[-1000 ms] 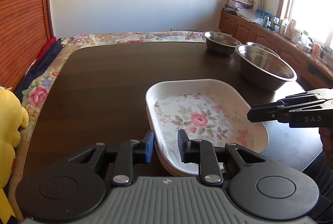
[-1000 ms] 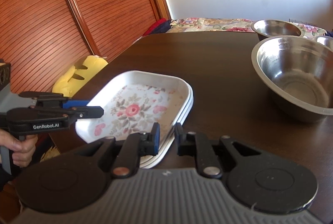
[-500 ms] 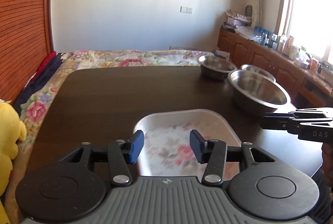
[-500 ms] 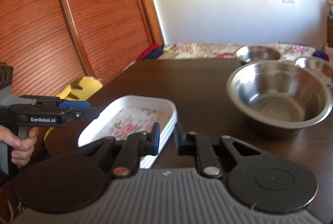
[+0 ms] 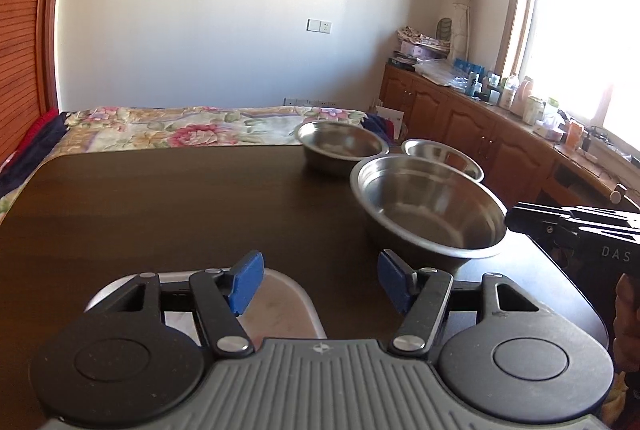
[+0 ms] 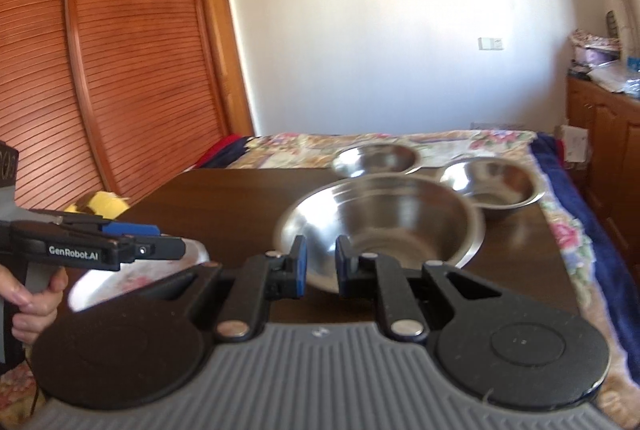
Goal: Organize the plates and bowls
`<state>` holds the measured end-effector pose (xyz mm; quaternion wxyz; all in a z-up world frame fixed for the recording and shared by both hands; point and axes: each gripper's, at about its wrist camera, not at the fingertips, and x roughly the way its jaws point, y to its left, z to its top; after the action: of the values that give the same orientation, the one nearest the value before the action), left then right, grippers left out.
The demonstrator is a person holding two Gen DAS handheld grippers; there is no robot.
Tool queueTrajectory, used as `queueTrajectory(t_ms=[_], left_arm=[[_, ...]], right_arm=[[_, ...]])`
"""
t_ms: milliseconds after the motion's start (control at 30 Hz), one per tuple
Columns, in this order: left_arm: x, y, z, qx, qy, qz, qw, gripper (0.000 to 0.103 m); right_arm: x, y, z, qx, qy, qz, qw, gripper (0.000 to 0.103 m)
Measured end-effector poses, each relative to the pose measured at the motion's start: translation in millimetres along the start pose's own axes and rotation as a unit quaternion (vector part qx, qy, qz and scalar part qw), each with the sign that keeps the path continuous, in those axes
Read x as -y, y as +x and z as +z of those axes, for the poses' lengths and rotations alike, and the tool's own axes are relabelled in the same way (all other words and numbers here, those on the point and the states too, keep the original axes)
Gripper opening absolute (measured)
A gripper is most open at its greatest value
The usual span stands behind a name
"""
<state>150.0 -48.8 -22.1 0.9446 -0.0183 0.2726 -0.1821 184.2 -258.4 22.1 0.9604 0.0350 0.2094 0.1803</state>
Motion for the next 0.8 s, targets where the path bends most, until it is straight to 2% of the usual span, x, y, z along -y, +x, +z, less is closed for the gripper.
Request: queueTrajectory(t_ms=[133, 267, 300, 367, 400, 500, 700, 800], left_arm=[[13.2, 12.6, 6.5, 0.002, 0.003, 0.002, 1.0000, 0.069], [21.1, 22.9, 10.3, 0.002, 0.004, 0.001, 1.0000, 0.078], [21.9, 25.2, 10.8, 0.002, 0.004, 0.004, 1.0000, 0.080], [25.5, 30.4, 12.0, 0.004, 0.004, 0.008, 1.0000, 0.083], [27.8, 33.6, 12.6, 0.004, 0.003, 0.010, 0.9999, 0.084], [31.9, 42.0, 15.3, 0.001, 0.002, 0.009, 1.0000, 0.084], [38.9, 57.5, 21.0, -0.004, 0.001, 0.008, 1.0000, 0.084], [43.3, 63.9, 23.5, -0.004, 0.001, 0.006, 1.0000, 0.084]], right_arm=[[21.1, -0.1, 0.2, 0.011, 0.005, -0.016, 1.000, 0.017], [39.6, 2.3, -2.4, 0.012, 0.015, -0.023, 1.000, 0.018], [43.4, 2.9, -2.7, 0.013, 0.016, -0.025, 0.999, 0.022], [48.6, 4.5, -2.8, 0.017, 0.014, -0.031, 0.999, 0.024], [51.0, 5.7, -3.0, 0.019, 0.012, -0.035, 0.999, 0.029], [60.1, 11.2, -1.9, 0.020, 0.011, -0.043, 0.999, 0.058], [71.9, 27.8, -1.5, 0.022, 0.015, -0.049, 0.998, 0.067], [77.5, 36.6, -1.4, 0.021, 0.022, -0.046, 0.998, 0.067]])
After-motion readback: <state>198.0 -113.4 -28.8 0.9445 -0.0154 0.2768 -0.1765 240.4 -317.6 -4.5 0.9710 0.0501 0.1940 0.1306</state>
